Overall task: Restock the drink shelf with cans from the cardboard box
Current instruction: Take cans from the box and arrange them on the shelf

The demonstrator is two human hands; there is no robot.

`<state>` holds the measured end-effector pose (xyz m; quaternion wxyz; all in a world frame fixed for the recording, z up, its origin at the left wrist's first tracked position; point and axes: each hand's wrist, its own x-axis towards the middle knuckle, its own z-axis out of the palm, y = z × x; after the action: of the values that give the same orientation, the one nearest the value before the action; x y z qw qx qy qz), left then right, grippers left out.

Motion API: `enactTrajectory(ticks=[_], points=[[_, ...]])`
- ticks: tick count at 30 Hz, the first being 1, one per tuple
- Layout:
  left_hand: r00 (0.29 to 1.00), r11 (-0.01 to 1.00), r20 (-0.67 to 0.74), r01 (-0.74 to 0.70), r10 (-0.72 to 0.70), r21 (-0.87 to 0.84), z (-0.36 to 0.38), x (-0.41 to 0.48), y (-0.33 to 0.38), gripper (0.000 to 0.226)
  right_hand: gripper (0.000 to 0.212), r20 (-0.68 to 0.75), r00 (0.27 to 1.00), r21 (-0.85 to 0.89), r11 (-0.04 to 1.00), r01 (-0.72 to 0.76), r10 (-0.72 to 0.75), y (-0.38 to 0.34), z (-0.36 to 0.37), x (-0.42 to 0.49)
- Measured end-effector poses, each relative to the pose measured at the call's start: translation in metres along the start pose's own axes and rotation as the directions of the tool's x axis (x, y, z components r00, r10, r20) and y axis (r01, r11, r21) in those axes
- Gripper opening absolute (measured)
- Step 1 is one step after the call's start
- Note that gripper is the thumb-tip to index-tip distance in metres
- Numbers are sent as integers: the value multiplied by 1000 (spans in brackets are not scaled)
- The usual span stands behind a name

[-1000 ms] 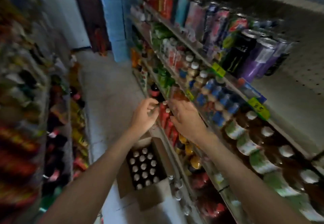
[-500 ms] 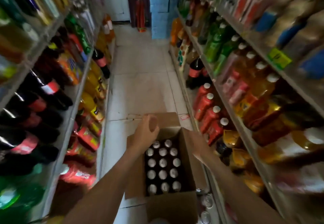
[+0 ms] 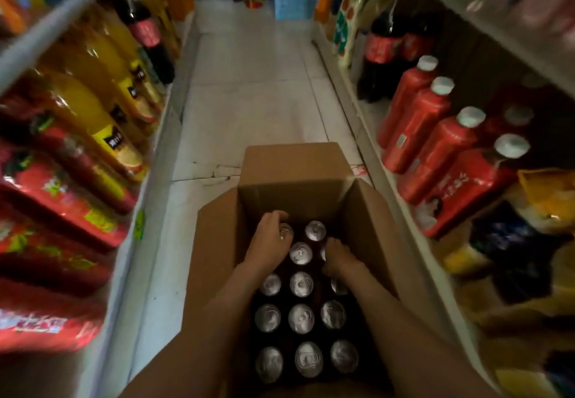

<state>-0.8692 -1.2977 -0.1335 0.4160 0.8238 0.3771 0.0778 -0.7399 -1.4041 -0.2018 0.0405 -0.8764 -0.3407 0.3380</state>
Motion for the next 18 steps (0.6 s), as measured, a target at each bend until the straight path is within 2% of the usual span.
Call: enactTrajectory(ticks=[3,5,8,11,13,15,18], points=[[1000,997,12,-24,23,72,14,20,-8,35,68,-23,1000,-125,992,-14,11,4,16,18],[1000,994,13,15,-16,112,18,28,-11,37,66,-41,999,-179,984,-10,3,5,19,24],[980,966,166,64,-108,251,20,30,-17,46,72,-50,999,-229,973,-6,-6,-3,6,20],[937,946,329,4,-116,323,25,25,-19,43,71,-65,998,-229,973,8,-23,-14,-22,8],[931,959,355,-25,-80,282,28,22,-12,43,62,-64,998,-164,986,8,-18,-19,-47,-2],[920,988,392,-47,-15,149,27,20,0,48,53,-60,998,-83,996,31,-36,-22,-69,-10],[902,997,426,-49,67,-54,30,16,8,58,53,-80,995,64,995,70,-65,-27,-92,-19]])
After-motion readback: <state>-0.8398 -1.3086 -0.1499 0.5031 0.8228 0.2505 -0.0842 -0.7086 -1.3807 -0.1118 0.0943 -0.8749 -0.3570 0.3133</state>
